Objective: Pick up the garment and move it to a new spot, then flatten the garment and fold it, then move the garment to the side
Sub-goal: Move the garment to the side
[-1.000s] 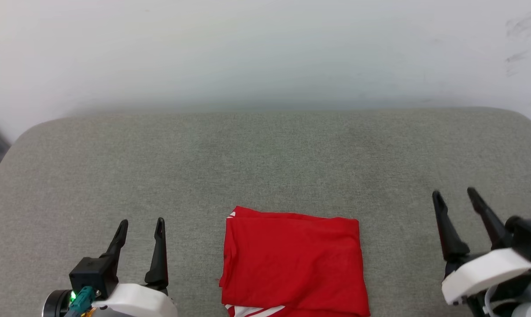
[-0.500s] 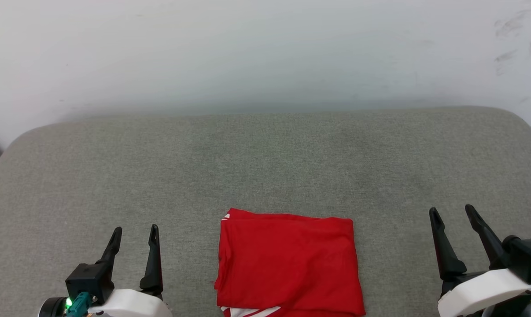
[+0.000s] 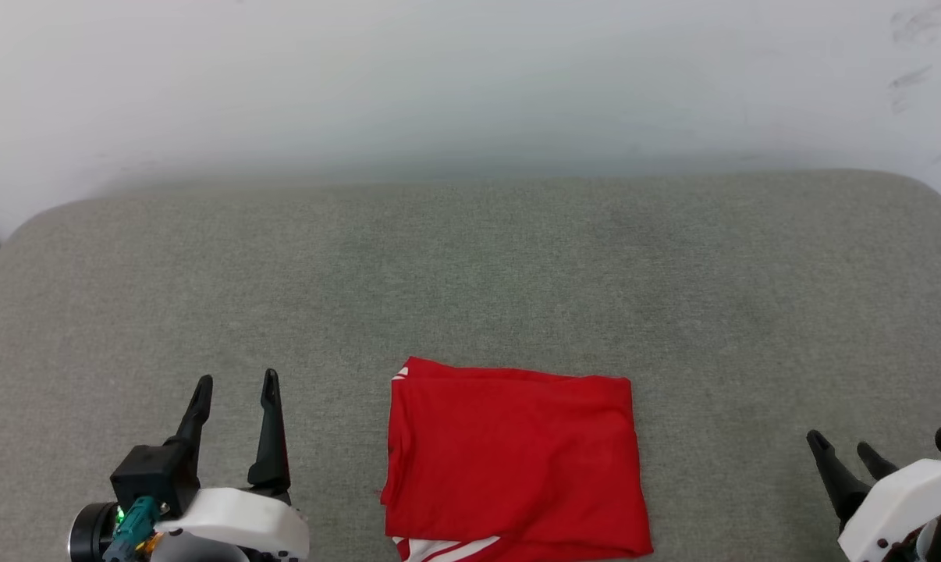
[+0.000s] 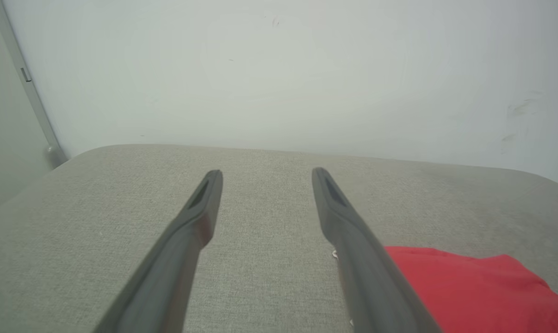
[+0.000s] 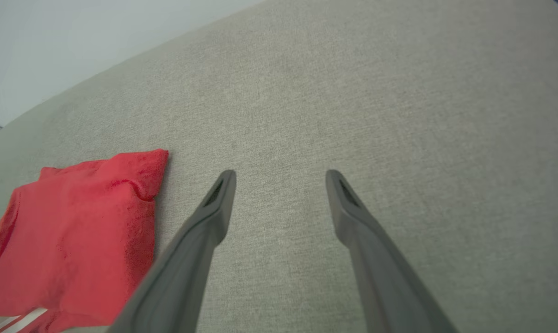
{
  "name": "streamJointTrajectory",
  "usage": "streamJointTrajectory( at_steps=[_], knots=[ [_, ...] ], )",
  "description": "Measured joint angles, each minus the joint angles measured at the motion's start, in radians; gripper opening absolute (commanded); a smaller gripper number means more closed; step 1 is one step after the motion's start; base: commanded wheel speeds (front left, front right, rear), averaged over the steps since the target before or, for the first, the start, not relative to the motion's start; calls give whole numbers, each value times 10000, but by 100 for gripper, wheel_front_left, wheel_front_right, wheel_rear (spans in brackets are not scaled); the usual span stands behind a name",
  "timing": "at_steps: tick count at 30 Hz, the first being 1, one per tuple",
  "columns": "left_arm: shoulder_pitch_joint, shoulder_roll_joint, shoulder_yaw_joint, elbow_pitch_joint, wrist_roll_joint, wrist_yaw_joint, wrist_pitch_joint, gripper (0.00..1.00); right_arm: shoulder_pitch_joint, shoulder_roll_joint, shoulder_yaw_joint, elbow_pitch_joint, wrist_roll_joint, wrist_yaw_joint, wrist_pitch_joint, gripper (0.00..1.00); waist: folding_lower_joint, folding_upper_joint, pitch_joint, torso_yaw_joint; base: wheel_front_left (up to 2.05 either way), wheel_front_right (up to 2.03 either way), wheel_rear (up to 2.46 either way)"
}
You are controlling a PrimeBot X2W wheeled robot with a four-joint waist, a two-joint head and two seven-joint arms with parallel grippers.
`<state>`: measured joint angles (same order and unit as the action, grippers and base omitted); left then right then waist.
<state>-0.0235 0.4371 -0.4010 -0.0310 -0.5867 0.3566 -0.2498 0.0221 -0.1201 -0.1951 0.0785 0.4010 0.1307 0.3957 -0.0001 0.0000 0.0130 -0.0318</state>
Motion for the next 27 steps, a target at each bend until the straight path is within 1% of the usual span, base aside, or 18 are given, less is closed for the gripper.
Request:
streamJointTrajectory(
  at_steps=[1, 3, 4, 5, 6, 8, 10, 12, 13, 16, 21, 22, 23, 24, 27],
  knots=[
    [-70, -44, 6, 12, 23, -19, -4, 100, -164, -107, -96, 343, 420, 0, 408, 100, 0, 0, 69, 41, 0, 0, 0],
    [-222, -100, -6, 42, 56, -69, -13, 100, -405, -383, 44, 1045, 993, 0, 1177, 100, 0, 0, 201, 135, 0, 0, 0],
    [-285, -132, 0, 56, 94, -109, -25, 100, -562, -374, 79, 1354, 1524, -2, 1532, 100, 0, 0, 264, 183, 0, 0, 0],
    [-340, -153, 0, 65, 121, -134, -61, 100, -689, -441, 230, 1609, 1793, -2, 1801, 100, 1, 0, 331, 230, 0, 0, 0],
    [-400, -174, -8, 86, 134, -151, -63, 100, -849, -420, 380, 1825, 2274, 0, 2067, 100, 1, 0, 401, 273, 0, 0, 0],
    [-561, -267, -35, 119, 209, -228, -77, 100, -1117, -320, 819, 2207, 3628, 0, 2709, 100, 1, 0, 538, 377, 0, 0, 0],
    [-717, -362, -73, 167, 238, -311, -86, 100, -1284, -107, 1120, 2571, 4859, 0, 3127, 100, 0, 0, 658, 503, 0, 0, 0],
    [-800, -399, -88, 213, 282, -362, -88, 100, -1414, -102, 1482, 2819, 5528, 0, 3273, 100, 1, 0, 794, 599, 0, 0, 0],
    [-861, -412, -92, 234, 293, -382, -88, 100, -1547, -71, 1616, 2886, 5940, 0, 3221, 100, 1, 0, 871, 641, 0, 0, 0],
    [-1030, -439, -121, 263, 324, -485, -90, 100, -2001, 35, 2105, 3296, 6673, 0, 2986, 100, 1, 0, 1104, 751, 0, 0, 0],
    [-1246, -439, -159, 355, 366, -591, -90, 100, -2528, 48, 2968, 4033, 7319, 8, 2713, 100, 1, 0, 1384, 965, 0, 0, 0],
    [-1272, -437, -155, 370, 366, -614, -90, 100, -2620, 33, 3110, 4105, 7432, 8, 2648, 72, 0, 0, 1413, 1012, 0, 0, 0],
    [-1278, -437, -161, 393, 366, -621, -90, 100, -2691, -29, 3327, 4132, 7448, 10, 2562, 24, 1, 0, 1431, 1054, 0, 0, 0],
    [-1278, -437, -161, 418, 366, -631, -90, 100, -2749, -92, 3505, 4149, 7448, 10, 2462, 0, 1, 0, 1432, 1083, 0, 0, 0],
    [-1270, -426, -151, 481, 368, -633, -92, 100, -2861, -357, 4075, 4180, 7311, 4, 2048, 0, 1, 0, 1331, 1083, 0, 0, 0]
  ],
)
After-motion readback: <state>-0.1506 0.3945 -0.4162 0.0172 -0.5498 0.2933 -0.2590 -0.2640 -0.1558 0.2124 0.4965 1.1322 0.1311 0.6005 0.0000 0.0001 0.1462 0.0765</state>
